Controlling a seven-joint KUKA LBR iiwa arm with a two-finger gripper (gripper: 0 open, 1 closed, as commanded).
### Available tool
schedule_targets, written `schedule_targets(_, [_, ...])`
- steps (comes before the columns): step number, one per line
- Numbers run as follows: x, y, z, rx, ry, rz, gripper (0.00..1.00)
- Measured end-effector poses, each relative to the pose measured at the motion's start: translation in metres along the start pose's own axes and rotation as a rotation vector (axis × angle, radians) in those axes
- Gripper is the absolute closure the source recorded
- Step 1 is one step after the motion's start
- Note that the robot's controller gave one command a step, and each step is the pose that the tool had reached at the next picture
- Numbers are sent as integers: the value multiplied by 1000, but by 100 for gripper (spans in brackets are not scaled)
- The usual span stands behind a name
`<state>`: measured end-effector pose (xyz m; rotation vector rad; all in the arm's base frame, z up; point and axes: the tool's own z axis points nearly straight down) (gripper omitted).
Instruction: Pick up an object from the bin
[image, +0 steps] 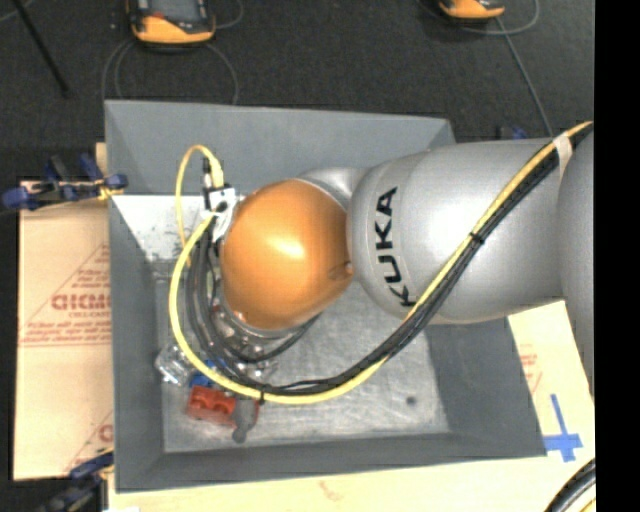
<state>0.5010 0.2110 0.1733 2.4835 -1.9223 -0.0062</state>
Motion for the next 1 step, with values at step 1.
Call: schedule_targets(1, [-6,9,-80,11,0,37,100])
